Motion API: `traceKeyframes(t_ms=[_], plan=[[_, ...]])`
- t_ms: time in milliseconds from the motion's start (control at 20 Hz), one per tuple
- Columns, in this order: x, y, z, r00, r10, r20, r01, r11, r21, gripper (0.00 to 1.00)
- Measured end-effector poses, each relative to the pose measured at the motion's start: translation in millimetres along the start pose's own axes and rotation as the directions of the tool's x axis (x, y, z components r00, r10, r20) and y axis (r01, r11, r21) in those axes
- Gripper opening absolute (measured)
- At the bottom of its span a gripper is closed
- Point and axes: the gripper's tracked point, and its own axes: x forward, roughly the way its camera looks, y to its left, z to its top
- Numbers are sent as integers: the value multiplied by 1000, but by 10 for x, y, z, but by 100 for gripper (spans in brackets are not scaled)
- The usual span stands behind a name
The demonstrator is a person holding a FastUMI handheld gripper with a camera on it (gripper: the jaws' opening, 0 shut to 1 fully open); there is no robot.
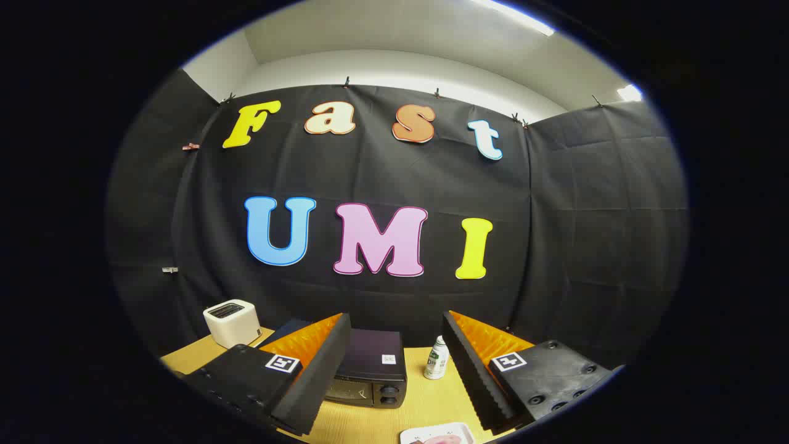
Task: Open the toaster oven, put the food inside, and close the toaster oven door.
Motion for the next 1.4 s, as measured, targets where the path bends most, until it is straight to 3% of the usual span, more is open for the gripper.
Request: traceKeyframes(t_ms=[950, 1400], plan=[[-17, 194, -158, 999, -6, -48, 5, 1000, -20, 97], [73, 808, -512, 990, 61, -124, -60, 998, 10, 97]])
